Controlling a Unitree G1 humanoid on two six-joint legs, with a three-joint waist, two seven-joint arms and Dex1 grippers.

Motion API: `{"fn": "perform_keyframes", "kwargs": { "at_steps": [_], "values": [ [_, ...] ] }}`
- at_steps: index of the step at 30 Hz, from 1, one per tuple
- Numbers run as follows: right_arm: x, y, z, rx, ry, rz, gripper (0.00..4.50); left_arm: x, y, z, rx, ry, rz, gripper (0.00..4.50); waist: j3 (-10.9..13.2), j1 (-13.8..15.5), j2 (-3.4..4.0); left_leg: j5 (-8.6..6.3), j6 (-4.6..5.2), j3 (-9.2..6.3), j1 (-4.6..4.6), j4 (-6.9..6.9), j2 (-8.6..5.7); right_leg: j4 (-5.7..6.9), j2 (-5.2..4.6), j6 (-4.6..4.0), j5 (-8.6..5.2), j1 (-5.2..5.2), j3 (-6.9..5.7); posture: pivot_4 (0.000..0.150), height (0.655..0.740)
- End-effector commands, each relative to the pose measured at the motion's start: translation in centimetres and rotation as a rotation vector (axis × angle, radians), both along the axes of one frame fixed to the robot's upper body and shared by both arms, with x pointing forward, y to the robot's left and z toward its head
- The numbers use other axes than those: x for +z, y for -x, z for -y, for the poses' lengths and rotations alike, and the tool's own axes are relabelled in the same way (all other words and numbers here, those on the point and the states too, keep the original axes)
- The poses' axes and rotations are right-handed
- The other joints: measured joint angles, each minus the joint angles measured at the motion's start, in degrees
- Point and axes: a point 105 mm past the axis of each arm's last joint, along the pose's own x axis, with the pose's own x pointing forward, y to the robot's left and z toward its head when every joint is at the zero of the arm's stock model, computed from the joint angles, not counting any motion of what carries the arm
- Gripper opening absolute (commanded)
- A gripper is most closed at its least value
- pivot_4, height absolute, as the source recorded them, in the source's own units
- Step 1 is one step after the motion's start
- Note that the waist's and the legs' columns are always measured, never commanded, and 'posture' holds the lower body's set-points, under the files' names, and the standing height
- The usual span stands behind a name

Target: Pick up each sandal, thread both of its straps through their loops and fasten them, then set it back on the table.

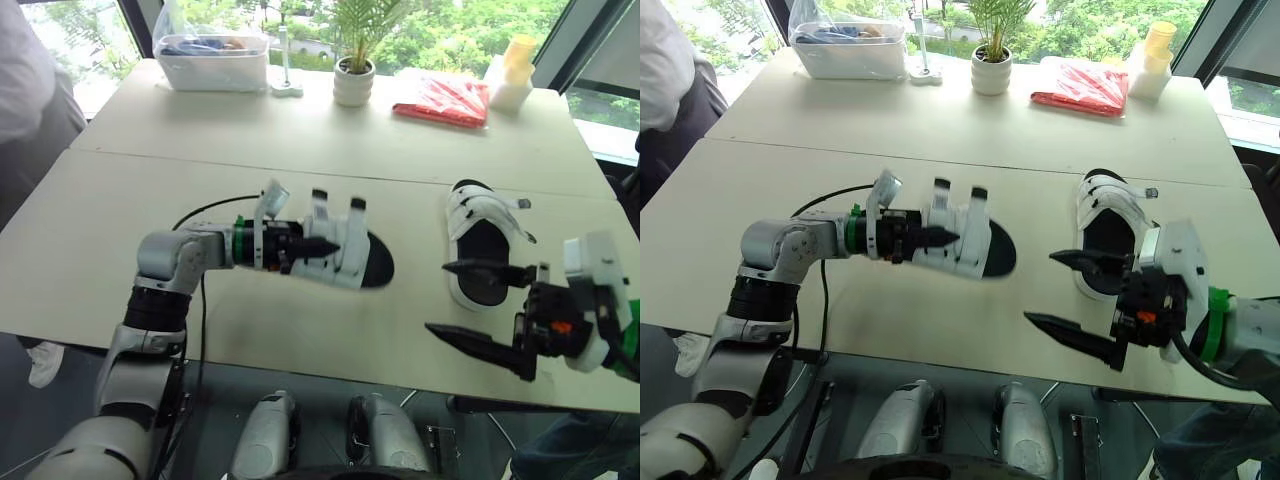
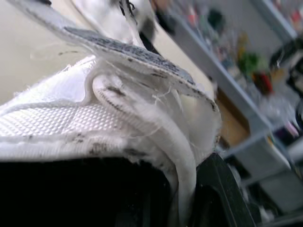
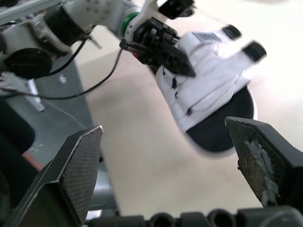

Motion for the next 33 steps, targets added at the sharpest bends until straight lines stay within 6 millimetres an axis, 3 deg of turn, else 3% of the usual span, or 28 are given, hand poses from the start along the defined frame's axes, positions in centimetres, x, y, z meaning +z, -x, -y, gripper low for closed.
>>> {"fn": "perform_keyframes", "kwargs": {
  "at_steps": [1,4,6,9,12,16,20,21,26,29,33],
  "values": [
    [0.2,-1.6,0.9,-0.092,0.010,0.063,4.50,3.7,-3.1,-0.9,0.315,0.110,0.083,0.11,0.0,0.0,-0.01,0.00,0.00,0.01,0.00,0.00,0.00,0.01,0.00,0.00,0.00,0.00,0.00,0.150,0.7241],
    [-1.0,-3.3,1.9,-0.183,0.074,0.089,4.50,2.9,-6.6,-2.7,0.753,0.116,0.022,0.11,0.0,0.5,-0.11,0.00,0.00,0.05,-0.01,0.01,-0.03,-0.04,0.00,0.09,0.06,0.02,0.04,0.150,0.7241],
    [-1.3,-3.9,2.4,-0.220,0.061,0.081,4.50,1.8,-7.5,-3.1,0.886,0.054,0.033,0.11,0.0,0.5,-0.15,0.00,0.00,0.11,0.02,-0.01,-0.03,-0.03,0.01,0.10,0.06,0.01,0.06,0.150,0.7241],
    [-1.3,-4.7,3.6,-0.296,0.045,0.084,4.50,-0.6,-8.2,-2.3,0.948,0.009,-0.099,0.11,0.0,0.6,-0.13,0.02,-0.04,0.17,0.02,-0.05,-0.02,-0.04,0.09,0.10,0.06,-0.03,0.09,0.150,0.7241],
    [-1.4,-4.8,4.1,-0.324,0.054,0.088,4.50,-1.1,-8.3,-0.7,0.907,-0.029,-0.061,0.11,0.0,1.4,-0.13,0.03,-0.05,0.20,0.03,-0.01,-0.02,0.00,0.10,0.10,0.06,-0.02,0.08,0.150,0.7241],
    [-1.5,-4.5,4.3,-0.345,0.055,0.094,4.50,-1.7,-8.7,-0.1,0.885,-0.032,-0.089,0.11,0.0,1.6,-0.13,0.03,-0.04,0.20,0.03,0.03,-0.05,-0.03,0.09,0.11,0.07,0.04,0.09,0.150,0.7241],
    [-1.8,-4.3,4.8,-0.383,0.053,0.097,4.50,-1.7,-9.0,-0.6,0.904,-0.015,-0.143,1.59,0.0,1.5,-0.14,0.03,-0.05,0.19,0.05,0.05,-0.06,0.03,0.09,0.12,0.07,0.04,0.09,0.150,0.7241],
    [-1.9,-4.2,4.9,-0.389,0.053,0.095,4.50,-1.1,-8.9,-0.5,0.894,0.009,-0.142,2.18,0.0,1.4,-0.13,0.03,-0.05,0.19,0.05,0.05,-0.05,0.03,0.09,0.12,0.07,0.04,0.09,0.150,0.7241],
    [-2.6,-3.7,5.3,-0.406,0.069,0.081,4.50,3.9,-7.7,-0.5,0.774,0.250,-0.098,4.47,0.0,1.2,-0.16,0.04,-0.05,0.19,0.03,0.05,-0.05,0.02,0.09,0.12,0.07,0.02,0.09,0.150,0.7241],
    [-2.7,-3.4,5.7,-0.409,0.071,0.070,4.50,5.3,-6.1,-1.1,0.657,0.240,-0.038,4.47,0.0,0.9,-0.15,0.07,-0.11,0.19,0.05,0.05,-0.03,0.07,0.12,0.12,0.07,0.00,0.10,0.150,0.7241],
    [-2.5,-3.4,6.4,-0.422,0.070,0.069,4.50,3.2,-3.7,-2.1,0.495,0.047,-0.011,4.47,0.0,-0.3,-0.11,0.12,-0.21,0.22,0.14,0.04,-0.01,0.22,0.17,0.11,0.06,-0.01,0.17,0.150,0.7241]
  ]
}}
